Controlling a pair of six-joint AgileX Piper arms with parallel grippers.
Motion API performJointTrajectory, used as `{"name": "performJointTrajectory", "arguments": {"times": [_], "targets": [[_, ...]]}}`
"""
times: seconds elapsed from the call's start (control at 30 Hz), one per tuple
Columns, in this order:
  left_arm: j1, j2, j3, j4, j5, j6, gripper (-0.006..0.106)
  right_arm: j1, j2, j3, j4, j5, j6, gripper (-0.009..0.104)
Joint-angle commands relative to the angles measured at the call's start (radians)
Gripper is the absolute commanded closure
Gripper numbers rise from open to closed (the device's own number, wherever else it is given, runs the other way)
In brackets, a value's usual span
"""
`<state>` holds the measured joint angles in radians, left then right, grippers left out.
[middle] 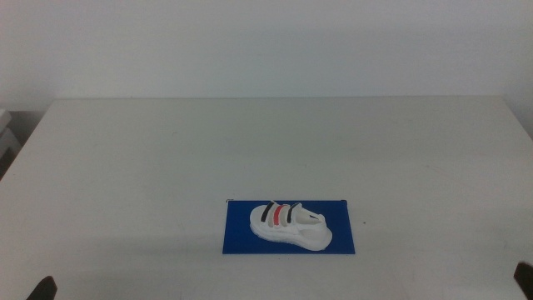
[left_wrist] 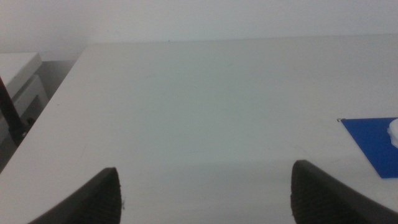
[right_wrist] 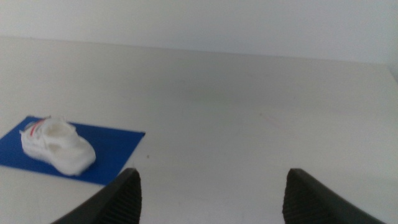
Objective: Use one arm to grab the shoe from the table and place it on the mat.
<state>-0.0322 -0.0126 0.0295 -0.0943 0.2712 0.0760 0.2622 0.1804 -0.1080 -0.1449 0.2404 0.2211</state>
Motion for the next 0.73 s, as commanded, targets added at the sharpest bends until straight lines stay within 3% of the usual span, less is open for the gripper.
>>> {"name": "performJointTrajectory", "arguments": {"times": [0.0, 0.23, 0.7], "targets": [[-0.005, -0.014, 0.007, -0.008, -0.08, -0.005, 0.007, -0.009, -0.042, 0.024, -0.005, -0.07, -0.014, 0.036], [-0.005, -0.014, 0.007, -0.008, -0.08, -0.005, 0.007, -0.009, -0.179, 0.144, 0.003, -0.061, -0.014, 0.036], [-0.005, -0.014, 0.007, -0.008, -0.08, -0.005, 0.007, -0.009, -0.217, 0.141, 0.055, -0.031, -0.014, 0.036]]}}
